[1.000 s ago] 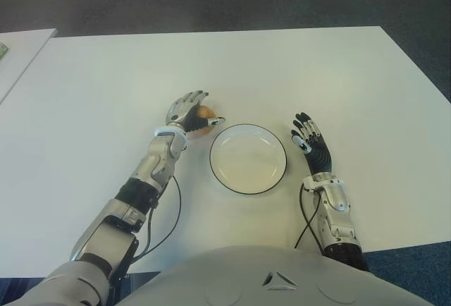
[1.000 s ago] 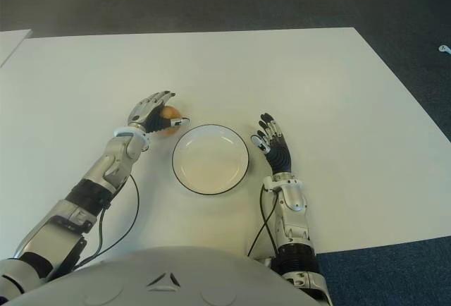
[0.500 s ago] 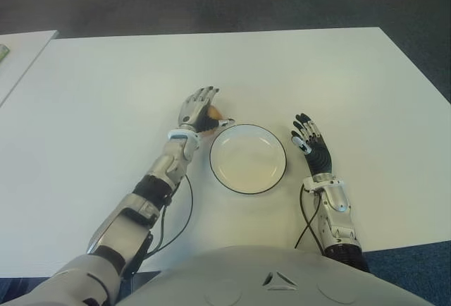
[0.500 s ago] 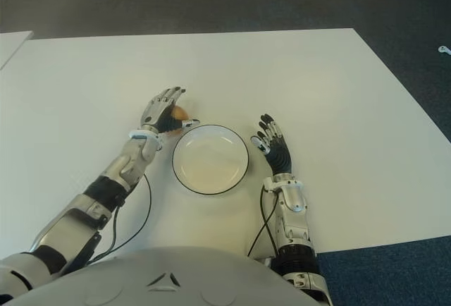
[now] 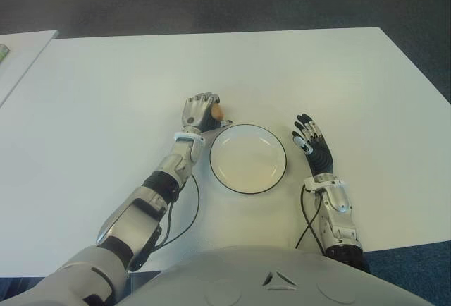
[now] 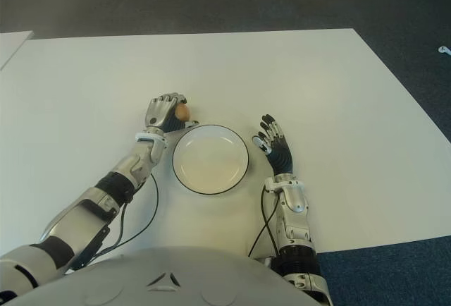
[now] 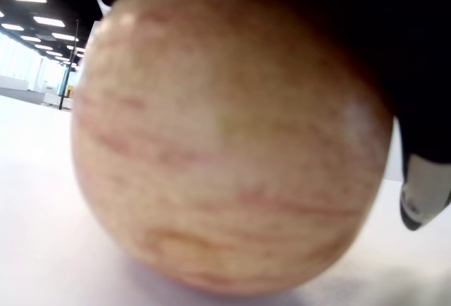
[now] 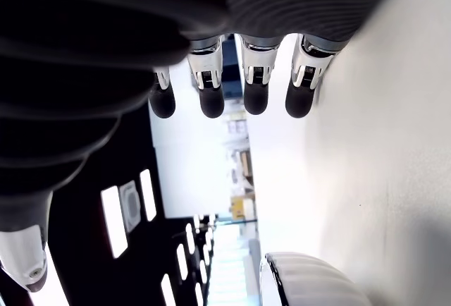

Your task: Put the apples into the plate.

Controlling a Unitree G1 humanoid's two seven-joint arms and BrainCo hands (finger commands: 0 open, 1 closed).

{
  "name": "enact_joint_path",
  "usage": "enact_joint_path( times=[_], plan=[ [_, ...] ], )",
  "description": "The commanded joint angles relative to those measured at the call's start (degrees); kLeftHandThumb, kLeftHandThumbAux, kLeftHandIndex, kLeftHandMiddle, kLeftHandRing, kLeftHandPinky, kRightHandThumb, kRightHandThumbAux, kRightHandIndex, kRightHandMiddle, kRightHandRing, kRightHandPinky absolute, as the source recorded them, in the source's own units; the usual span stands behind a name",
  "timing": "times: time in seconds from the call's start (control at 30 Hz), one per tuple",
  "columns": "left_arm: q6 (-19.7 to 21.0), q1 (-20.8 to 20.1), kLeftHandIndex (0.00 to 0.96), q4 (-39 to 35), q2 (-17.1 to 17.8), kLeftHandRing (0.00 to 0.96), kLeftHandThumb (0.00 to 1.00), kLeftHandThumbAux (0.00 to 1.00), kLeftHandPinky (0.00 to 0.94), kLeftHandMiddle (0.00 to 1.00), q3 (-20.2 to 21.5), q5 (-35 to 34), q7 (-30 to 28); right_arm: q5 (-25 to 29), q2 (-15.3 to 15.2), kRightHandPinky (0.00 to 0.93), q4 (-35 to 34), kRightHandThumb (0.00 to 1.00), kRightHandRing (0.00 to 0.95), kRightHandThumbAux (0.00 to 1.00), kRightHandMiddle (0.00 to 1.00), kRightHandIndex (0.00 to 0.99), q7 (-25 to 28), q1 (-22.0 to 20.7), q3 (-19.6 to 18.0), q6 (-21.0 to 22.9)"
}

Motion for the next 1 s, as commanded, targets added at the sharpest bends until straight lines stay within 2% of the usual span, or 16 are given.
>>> enact_joint_path(
  times=[0.03,0.2,0.5,1.0],
  plan=[
    [2.17,4.93,0.399,9.12,-0.34,0.73,0.845,0.665,0.72,0.508,-3.15,0.32,-4.38,0.31,0.05,0.0,2.07,0.101,0.0,0.54,0.0,0.0,-0.77,2.6,-0.83,4.28],
    [-0.34,5.18,0.398,10.22,-0.35,0.786,0.851,0.667,0.782,0.523,-3.13,-0.55,-2.63,1.71,1.07,0.0,1.81,0.101,0.0,0.52,0.0,0.0,-1.41,2.28,-2.05,4.68],
    [-3.74,5.47,0.399,10.77,-0.23,0.821,0.855,0.667,0.79,0.531,-2.59,-2.32,-1.11,3.25,2.15,0.0,0.8,0.129,0.0,0.49,0.0,0.0,-2.32,2.06,-3.17,6.15],
    [-5.01,4.44,0.401,11.86,0.21,0.827,0.856,0.666,0.786,0.532,-2.79,-3.11,-1.95,3.77,2.19,0.0,1.32,0.135,0.0,0.515,0.0,0.0,-2.1,1.18,-3.99,6.62]
  ],
)
